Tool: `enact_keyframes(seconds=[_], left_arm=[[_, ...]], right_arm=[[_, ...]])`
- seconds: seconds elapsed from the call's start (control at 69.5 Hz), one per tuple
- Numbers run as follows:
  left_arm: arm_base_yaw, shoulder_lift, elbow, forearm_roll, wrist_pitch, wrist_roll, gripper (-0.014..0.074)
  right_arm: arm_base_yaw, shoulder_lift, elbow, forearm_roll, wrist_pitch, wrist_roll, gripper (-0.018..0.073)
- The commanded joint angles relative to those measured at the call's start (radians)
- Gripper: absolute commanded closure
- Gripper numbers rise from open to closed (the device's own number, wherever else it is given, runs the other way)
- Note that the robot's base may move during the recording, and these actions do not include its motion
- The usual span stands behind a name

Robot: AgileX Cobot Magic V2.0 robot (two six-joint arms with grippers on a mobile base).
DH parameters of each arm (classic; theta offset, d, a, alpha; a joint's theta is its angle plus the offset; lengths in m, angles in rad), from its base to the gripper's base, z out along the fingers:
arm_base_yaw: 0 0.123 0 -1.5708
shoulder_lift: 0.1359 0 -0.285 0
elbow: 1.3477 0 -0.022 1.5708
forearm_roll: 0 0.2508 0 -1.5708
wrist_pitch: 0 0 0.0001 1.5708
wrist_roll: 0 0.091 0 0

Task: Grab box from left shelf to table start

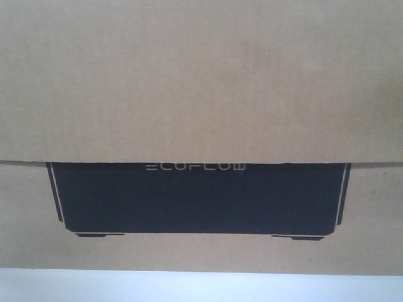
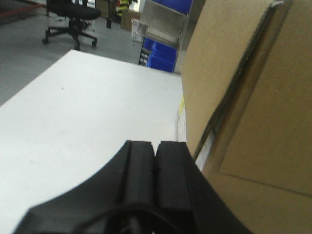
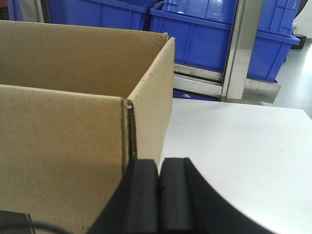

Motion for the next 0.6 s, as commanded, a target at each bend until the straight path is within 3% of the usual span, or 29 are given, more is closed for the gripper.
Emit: enact_keyframes(seconds=[0.0, 0.101, 0.245, 0.59], left_arm=[[0.011, -0.009, 0.002, 0.011, -0.128, -0.007, 0.0691], [0.013, -0.009, 0.004, 0.031, -0.127, -0.007, 0.0691], [0.013, -0.009, 0.004, 0.120, -0.127, -0.007, 0.0691], [0.011, -0.009, 0.004, 0.107, -0.127, 0.007, 0.0691]], right_arm=[[0.004, 0.012, -0.027, -0.005, -0.096, -0.002, 0.0501], [0.004, 0.012, -0.027, -0.005, -0.095, -0.002, 0.0501], [0.004, 0.012, -0.027, -0.005, -0.095, -0.002, 0.0501], [0.004, 0.012, -0.027, -0.005, -0.095, -0.002, 0.0501]])
